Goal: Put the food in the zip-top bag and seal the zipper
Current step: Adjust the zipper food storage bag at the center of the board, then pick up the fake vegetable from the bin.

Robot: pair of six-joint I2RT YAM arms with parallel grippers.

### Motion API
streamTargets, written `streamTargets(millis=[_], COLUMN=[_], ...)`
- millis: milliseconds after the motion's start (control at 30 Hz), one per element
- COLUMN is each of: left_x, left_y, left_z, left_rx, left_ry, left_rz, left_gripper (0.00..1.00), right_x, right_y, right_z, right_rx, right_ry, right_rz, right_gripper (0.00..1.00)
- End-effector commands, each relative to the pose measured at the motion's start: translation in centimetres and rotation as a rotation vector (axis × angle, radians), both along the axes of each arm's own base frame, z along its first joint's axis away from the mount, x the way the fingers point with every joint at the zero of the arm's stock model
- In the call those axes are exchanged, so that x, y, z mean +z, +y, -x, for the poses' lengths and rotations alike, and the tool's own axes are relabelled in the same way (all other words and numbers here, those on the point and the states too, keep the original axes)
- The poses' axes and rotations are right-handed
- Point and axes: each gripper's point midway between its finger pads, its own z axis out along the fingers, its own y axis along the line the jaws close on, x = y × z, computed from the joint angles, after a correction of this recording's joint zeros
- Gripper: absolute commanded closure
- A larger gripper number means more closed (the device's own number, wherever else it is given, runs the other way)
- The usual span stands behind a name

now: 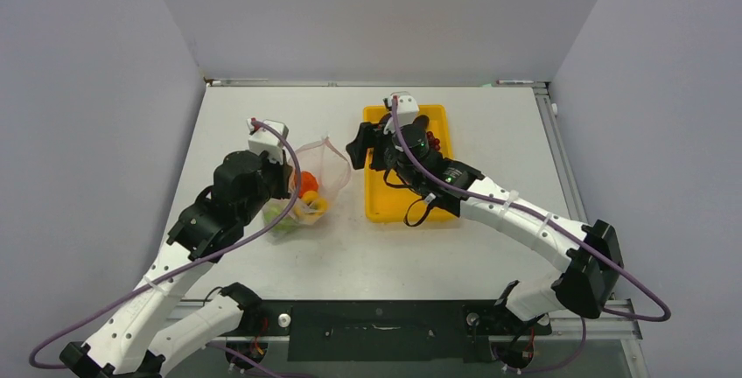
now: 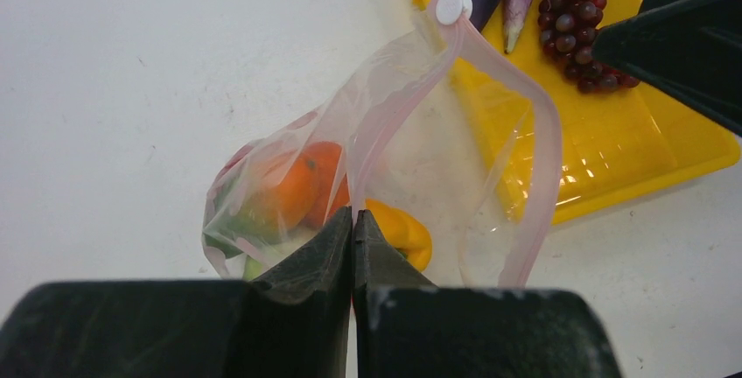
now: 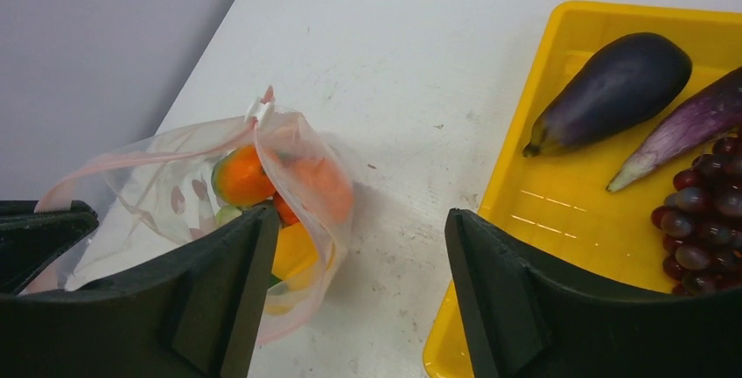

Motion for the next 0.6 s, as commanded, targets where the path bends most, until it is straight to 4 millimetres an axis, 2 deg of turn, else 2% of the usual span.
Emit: streamTargets(millis=[0,133,267,467,567], left_x=[2.2,2.5,2.3,2.2,2.2], left_y=[-0.4,-0.3,-0.4,-0.3,-0.2], left_z=[-0.1,0.2,0.2,0.2,0.2], left_rx=[-0.018,-0.026,-0.032,-0.029,-0.025], left_ry=[-0.086,-0.102,-0.107,-0.108,-0.109], left_rz=[0.066,0.084,0.082,0.078,0.075], left_gripper=[1.00,1.00,1.00,1.00,1.00], right_x=[4.7,4.7,3.9,0.9,-0.7], right_y=[-2.4,-3.5,-4.3,-5.7,-6.3], right_z=[-1.1,-1.7,-2.6,-4.6,-5.6], right_rx=[-0.089,-0.133,-0.170,-0.239,-0.253], right_ry=[-0.096,-0.104,-0.106,-0.059,-0.029], right_rz=[-0.054,-0.052,-0.046,-0.027,-0.035], right_gripper=[0.26,0.16,0.11,0.01,0.00])
